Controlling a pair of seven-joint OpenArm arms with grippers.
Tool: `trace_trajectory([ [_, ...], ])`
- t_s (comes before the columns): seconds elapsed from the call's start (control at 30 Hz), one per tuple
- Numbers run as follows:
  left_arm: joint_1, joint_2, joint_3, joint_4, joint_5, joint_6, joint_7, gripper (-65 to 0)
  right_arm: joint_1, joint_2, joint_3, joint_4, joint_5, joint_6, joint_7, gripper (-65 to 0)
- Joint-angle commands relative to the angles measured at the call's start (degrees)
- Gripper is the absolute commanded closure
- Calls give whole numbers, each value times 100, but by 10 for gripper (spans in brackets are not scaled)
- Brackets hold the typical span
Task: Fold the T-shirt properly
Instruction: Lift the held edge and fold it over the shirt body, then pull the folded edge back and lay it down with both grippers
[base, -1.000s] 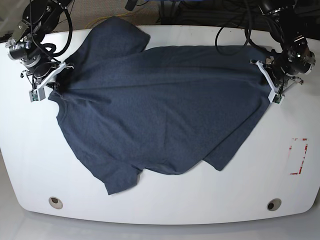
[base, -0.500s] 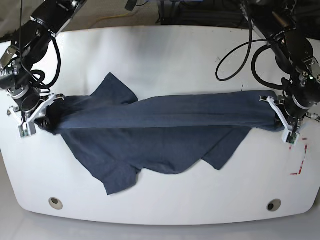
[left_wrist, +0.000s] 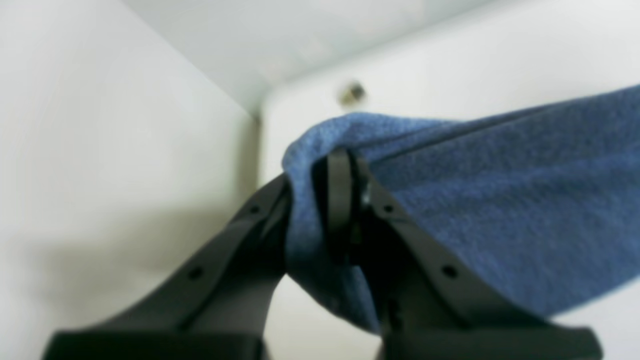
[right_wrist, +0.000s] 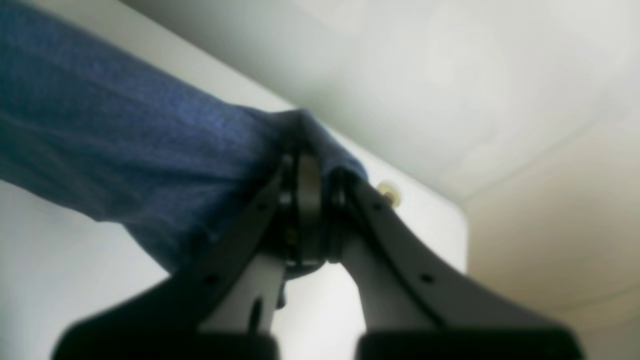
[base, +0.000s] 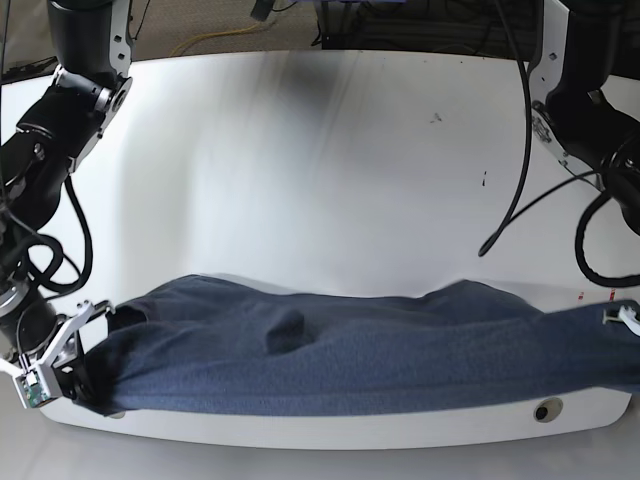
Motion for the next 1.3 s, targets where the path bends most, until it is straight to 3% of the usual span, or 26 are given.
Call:
trace_trajectory([
  [0.0, -413, -235, 68, -48, 98, -6, -82, -29, 441, 279, -175, -53, -119, 43, 67, 0],
  [0.13, -844, -473, 288, -110, 98, -6, -82, -29, 827, 464, -430, -26, -119, 82, 58, 0],
  [0.37, -835, -481, 306, -92, 72, -6, -82, -29, 740, 578, -421, 264, -75, 82, -294, 0],
  [0.63, 316, -314, 288, 13, 45, -6, -82, -29, -702, 516, 203, 607, -75, 82, -391, 0],
  [0.93, 2330, 222, 279, 163, -201, -6, -82, -29, -2513, 42, 1117, 633, 611, 82, -522, 0],
  [1.13, 3455, 266, 279, 163, -324, -6, -82, -29, -3436, -433, 1521, 624, 655, 82, -558, 0],
  [1.27, 4070, 354, 68, 163, -324, -6, -82, -29, -4008, -565, 1680, 598, 655, 82, -558, 0],
])
